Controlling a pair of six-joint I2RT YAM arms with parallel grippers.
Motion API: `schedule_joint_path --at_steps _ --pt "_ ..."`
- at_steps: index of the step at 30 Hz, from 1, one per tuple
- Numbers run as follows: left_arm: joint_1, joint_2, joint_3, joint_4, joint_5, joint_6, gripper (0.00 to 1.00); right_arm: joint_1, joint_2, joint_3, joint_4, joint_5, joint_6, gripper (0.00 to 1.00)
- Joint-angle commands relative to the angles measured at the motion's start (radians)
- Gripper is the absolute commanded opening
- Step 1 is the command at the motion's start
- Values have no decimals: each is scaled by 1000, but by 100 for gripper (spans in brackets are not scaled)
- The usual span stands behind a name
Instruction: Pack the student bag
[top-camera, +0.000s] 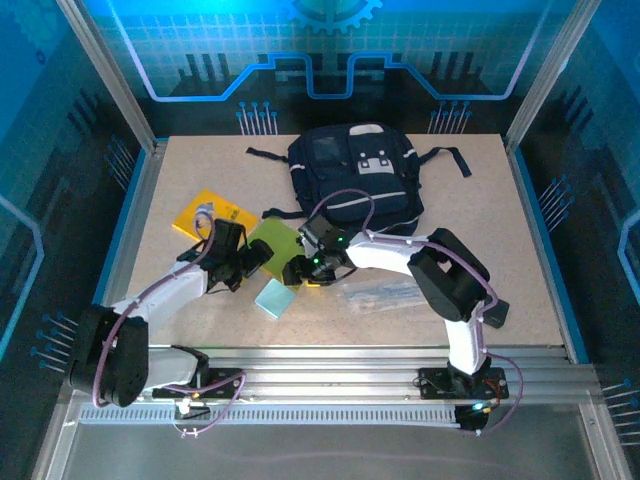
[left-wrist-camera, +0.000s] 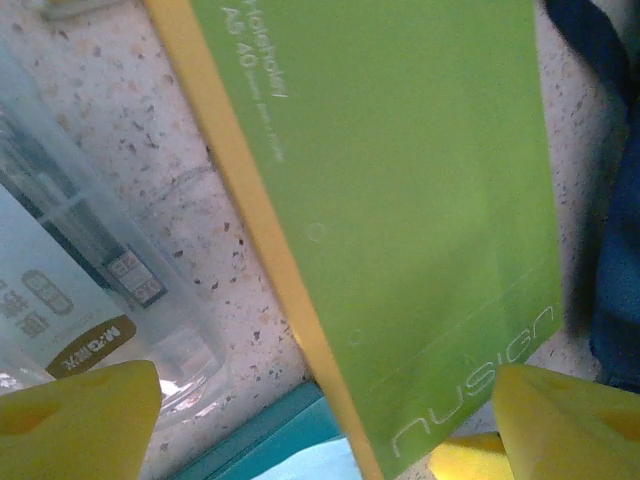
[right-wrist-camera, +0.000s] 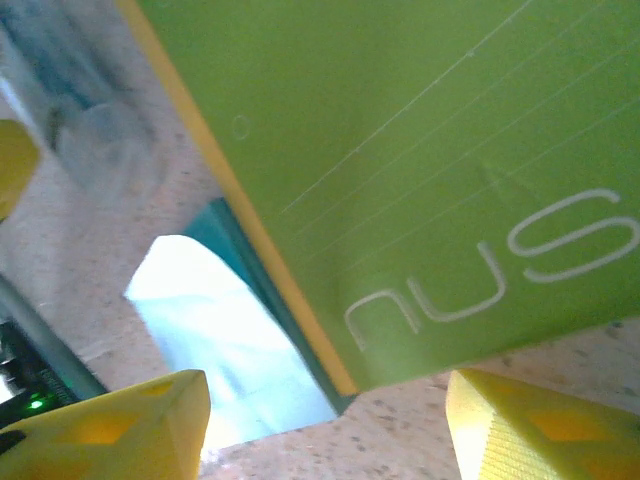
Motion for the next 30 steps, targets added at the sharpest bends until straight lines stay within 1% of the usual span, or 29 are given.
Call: schedule_joint_path --at_steps 1,5,8,11,13,14,17,18,20,24,27,30 --pt "4 -23 -7 40 -45 -27 87 -8 -37 45 9 -49 -42 63" --pt "5 -7 -4 71 -52 -42 87 -61 -101 59 -89 -29 -150 62" --pt "4 2 -26 99 -44 -81 85 -92 -92 128 -174 24 -240 61" --pt "-2 6 -49 140 -36 -122 84 -112 -34 231 -229 52 -327 59" --pt "-12 11 -56 169 -47 -145 83 -122 27 311 -267 62 -374 55" --pt "-16 15 -59 189 -51 -157 82 -127 62 353 -279 62 -392 52" --pt "-27 44 -57 237 -62 -184 79 -131 139 431 -273 54 -407 44" --pt "-31 57 -52 250 -63 -188 79 -132 162 450 -265 62 -404 43" --pt "-37 88 -41 262 -66 -193 78 -131 207 488 -259 82 -406 43" --pt "-41 140 -30 267 -73 -202 79 -133 298 583 -302 165 -433 43" --pt "-43 163 -38 270 -87 -206 80 -136 329 614 -329 265 -472 45" --pt "-43 186 -49 286 -91 -210 80 -140 334 615 -343 338 -510 47"
